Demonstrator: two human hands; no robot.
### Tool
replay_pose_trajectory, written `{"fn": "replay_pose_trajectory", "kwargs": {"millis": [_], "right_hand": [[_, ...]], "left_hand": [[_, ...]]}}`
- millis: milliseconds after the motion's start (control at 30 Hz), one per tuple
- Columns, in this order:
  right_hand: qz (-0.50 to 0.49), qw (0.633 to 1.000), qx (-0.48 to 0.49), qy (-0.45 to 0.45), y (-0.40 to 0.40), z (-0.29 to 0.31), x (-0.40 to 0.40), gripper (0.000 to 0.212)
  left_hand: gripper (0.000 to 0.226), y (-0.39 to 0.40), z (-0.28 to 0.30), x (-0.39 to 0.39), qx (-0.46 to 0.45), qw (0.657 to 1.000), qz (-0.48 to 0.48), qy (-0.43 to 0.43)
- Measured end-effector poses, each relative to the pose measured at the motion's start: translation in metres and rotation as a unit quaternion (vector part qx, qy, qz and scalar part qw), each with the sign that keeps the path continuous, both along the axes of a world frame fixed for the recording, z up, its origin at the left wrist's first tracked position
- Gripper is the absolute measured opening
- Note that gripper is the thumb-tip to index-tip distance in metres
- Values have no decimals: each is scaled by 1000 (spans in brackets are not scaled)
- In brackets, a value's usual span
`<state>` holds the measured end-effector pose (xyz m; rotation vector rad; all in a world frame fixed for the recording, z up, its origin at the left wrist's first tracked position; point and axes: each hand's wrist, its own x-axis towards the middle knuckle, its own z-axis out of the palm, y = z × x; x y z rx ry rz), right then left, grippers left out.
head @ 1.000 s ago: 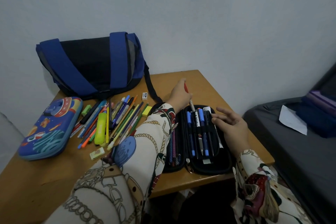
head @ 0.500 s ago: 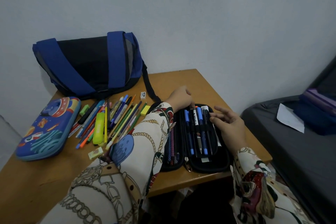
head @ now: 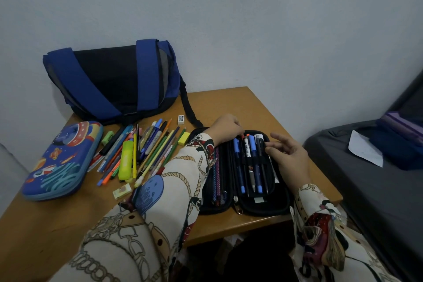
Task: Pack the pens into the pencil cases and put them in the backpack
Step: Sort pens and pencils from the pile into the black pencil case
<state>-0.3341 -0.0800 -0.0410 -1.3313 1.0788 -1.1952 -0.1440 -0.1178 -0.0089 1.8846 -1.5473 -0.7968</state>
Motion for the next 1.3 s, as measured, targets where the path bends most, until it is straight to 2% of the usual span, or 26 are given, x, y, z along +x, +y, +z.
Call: {"fn": "replay_pose_trajectory", "kwargs": {"millis": [167,267,333,400,500,600,667,833,900,967,1033,1067,1167,1233,1300], "right_hand": [[5,1000,-6,20,-1,0,0,37],[3,1000,-5,22,-2,0,1,36],[3,1000,-5,22,-1,-1,1,34],[2,1000,-6,26,-2,-2,0,32],[4,999,-8,31,-3,-4,0,31],[6,1000,-5,28,-4,-5,0,31],[4,1000,-6,29,-4,-6,0,31],[3,999,-8,33,-5,-8,0,30],[3,999,-6,33,-6,-10,0,30],[2,999,-8,36,-6,-10,1,30],[3,999,-11,39,-6,-10,1,30],[4,999,-10,37,-6,-9,1,30],[5,1000,-8,29,-6,-8,1,31],[4,1000,-10,27,-5,-8,1,31],[2,1000,-12,23,-6,-8,2,31]], "left_hand": [[15,2,-1,0,20,999,-19,-30],[24,6,6,7,-17,1000,-6,-25],[35,6,10,24,-69,995,71,-22],[40,6,11,49,-87,978,174,-80],[42,11,4,87,-35,957,209,-199],[41,15,-8,112,43,954,165,-248],[31,17,-12,116,47,949,169,-261],[24,26,-7,102,-57,905,202,-371],[20,23,-3,92,-125,908,221,-333],[16,18,4,75,-174,943,178,-222],[20,17,12,48,-162,977,58,-126],[22,17,15,34,-149,982,-4,-113],[19,13,13,1,-137,971,-105,-164],[16,7,6,-7,-145,960,-116,-211],[14,4,1,-8,-153,958,-107,-219]]}}
